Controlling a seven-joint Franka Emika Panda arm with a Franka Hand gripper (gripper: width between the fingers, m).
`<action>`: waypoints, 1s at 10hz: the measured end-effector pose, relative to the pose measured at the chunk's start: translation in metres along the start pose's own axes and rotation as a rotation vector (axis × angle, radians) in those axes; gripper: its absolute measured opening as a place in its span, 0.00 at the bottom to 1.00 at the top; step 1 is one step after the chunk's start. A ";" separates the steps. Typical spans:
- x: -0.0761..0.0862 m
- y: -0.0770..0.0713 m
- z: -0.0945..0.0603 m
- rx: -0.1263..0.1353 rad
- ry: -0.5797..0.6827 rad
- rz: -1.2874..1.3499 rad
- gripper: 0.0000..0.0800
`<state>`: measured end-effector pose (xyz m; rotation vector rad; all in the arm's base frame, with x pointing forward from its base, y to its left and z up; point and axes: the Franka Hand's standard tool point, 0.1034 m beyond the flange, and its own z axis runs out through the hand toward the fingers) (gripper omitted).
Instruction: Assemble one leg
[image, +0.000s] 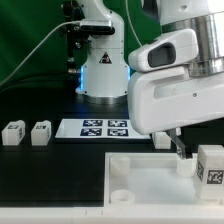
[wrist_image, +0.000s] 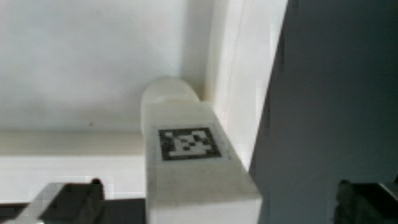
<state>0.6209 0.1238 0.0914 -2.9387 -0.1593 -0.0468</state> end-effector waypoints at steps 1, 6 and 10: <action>-0.005 -0.001 0.000 0.013 -0.125 0.002 0.81; 0.010 0.009 0.005 0.017 -0.137 0.004 0.81; 0.010 0.010 0.007 0.015 -0.133 0.004 0.55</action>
Offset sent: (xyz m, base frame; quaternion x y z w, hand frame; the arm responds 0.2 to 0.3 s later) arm 0.0255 -0.0081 0.0068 -0.0059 -0.0110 0.0281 0.9995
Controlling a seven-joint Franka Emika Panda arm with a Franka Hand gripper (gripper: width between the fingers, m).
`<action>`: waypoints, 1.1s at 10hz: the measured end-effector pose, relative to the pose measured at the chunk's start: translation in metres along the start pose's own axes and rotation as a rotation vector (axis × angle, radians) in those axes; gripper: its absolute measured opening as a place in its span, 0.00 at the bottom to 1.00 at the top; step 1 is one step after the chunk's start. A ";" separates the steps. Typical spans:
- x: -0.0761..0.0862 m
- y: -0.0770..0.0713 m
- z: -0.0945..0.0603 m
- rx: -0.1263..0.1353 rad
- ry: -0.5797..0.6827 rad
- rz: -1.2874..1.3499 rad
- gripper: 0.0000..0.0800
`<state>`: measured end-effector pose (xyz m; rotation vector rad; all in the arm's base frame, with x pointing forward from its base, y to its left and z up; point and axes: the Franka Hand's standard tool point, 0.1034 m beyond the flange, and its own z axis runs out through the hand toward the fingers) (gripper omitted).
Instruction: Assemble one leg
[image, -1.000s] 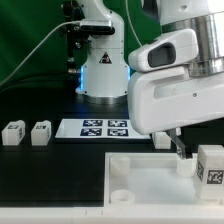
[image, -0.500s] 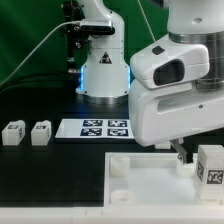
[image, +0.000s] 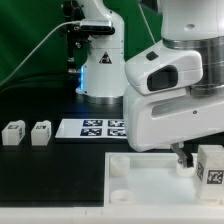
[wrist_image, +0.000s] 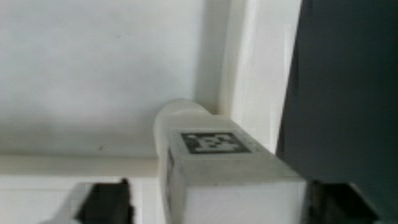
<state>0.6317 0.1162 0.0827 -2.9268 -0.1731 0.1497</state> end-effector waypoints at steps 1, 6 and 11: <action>0.000 0.001 0.000 -0.001 0.001 0.000 0.38; 0.001 0.001 0.000 0.006 0.100 0.441 0.38; -0.003 0.001 0.001 0.110 0.173 1.096 0.38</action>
Offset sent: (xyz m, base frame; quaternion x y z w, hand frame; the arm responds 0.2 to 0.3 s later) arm 0.0000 0.0000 0.0000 0.0000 0.0000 0.0000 1.0000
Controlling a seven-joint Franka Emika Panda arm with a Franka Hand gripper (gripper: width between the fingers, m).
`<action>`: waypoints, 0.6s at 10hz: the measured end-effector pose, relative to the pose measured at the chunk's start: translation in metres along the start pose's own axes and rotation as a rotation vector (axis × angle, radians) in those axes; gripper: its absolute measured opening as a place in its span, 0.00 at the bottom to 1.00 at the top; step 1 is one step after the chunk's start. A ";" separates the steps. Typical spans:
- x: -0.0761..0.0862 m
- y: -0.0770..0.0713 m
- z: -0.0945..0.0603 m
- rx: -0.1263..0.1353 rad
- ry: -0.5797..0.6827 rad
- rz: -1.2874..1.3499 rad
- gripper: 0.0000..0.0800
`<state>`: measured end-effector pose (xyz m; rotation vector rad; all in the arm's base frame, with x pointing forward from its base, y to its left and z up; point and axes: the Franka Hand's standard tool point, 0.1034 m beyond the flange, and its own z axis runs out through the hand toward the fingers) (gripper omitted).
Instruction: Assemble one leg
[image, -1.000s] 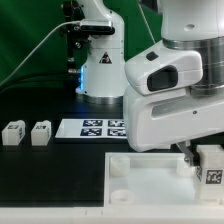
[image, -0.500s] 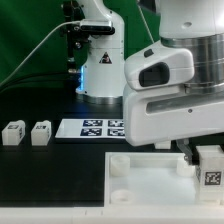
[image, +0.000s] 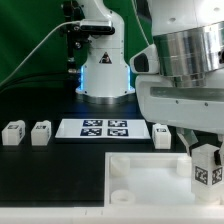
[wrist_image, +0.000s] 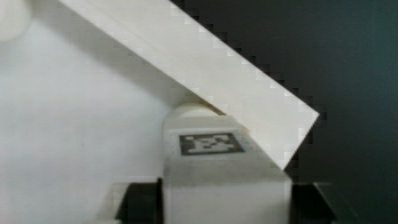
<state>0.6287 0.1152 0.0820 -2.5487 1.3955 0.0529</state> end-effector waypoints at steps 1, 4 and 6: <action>-0.001 0.000 0.001 0.003 -0.006 0.116 0.38; -0.015 -0.011 0.006 0.062 -0.028 0.838 0.38; -0.013 -0.012 0.006 0.088 -0.030 0.841 0.37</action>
Offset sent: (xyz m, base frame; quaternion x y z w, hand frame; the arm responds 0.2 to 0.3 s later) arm -0.0021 0.0150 -0.0103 0.0506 0.0586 0.6650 0.7428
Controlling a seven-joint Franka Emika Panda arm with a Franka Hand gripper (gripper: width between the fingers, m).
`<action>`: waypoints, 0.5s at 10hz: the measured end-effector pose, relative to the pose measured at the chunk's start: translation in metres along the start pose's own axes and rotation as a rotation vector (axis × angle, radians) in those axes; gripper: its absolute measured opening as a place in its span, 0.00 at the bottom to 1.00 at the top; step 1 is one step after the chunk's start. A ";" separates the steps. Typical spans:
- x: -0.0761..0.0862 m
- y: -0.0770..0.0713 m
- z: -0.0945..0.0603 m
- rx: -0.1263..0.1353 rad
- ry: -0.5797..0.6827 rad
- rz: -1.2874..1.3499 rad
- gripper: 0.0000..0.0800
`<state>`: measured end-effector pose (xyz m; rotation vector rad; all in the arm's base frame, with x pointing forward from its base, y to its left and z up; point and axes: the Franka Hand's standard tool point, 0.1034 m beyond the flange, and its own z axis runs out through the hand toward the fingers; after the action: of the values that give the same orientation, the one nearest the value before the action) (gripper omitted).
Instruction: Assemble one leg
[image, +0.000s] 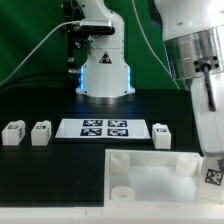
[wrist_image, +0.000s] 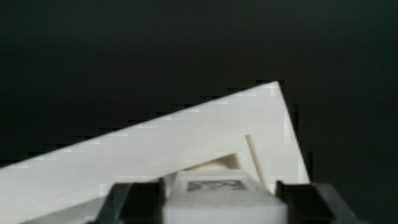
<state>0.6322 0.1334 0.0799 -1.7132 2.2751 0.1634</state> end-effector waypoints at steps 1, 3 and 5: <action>0.000 0.001 0.001 -0.001 0.000 -0.039 0.37; 0.001 0.002 0.000 -0.013 0.000 -0.177 0.73; 0.010 0.001 0.000 -0.035 0.007 -0.626 0.79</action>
Offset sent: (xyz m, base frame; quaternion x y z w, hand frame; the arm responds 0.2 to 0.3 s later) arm -0.0045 -0.0159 -0.0018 -0.0276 0.0133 -0.4563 0.8893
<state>0.6287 0.1240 0.0767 -2.3413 1.6375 0.0615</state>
